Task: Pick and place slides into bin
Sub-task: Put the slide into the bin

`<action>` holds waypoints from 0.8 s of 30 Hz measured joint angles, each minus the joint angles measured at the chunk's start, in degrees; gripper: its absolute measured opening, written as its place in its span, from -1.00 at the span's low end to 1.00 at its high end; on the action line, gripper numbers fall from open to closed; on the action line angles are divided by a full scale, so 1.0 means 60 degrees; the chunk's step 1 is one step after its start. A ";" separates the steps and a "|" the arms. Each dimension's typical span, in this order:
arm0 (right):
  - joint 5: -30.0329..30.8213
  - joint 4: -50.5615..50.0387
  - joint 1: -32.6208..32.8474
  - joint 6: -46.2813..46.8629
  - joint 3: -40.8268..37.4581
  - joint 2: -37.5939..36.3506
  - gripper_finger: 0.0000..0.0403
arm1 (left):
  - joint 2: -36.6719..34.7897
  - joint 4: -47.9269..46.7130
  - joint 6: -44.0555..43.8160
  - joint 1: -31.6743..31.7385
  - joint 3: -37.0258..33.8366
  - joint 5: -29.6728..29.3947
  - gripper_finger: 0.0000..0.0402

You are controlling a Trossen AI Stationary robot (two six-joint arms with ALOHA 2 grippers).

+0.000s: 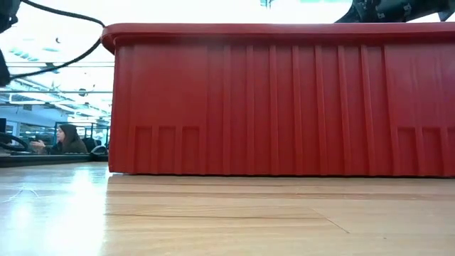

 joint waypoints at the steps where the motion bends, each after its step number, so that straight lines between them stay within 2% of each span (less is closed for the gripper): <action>1: 0.0025 0.0000 0.0002 -0.0083 0.0000 0.0000 -0.98 | 0.0036 0.0263 -0.0369 -0.0079 -0.0156 -0.0002 0.38; 7: 0.0284 0.0000 0.0000 -0.0308 0.0000 0.0000 -0.98 | 0.0102 0.1911 -0.2091 -0.0798 -0.0707 -0.0148 0.43; 17: 0.0266 0.0000 0.0000 -0.0302 0.0000 0.0000 -0.98 | 0.0100 0.2093 -0.2776 -0.2202 -0.0710 -0.0863 0.43; 24: 0.0266 0.0000 0.0000 -0.0296 0.0000 0.0000 -0.98 | 0.0208 0.2215 -0.3110 -0.2577 -0.0710 -0.1607 0.43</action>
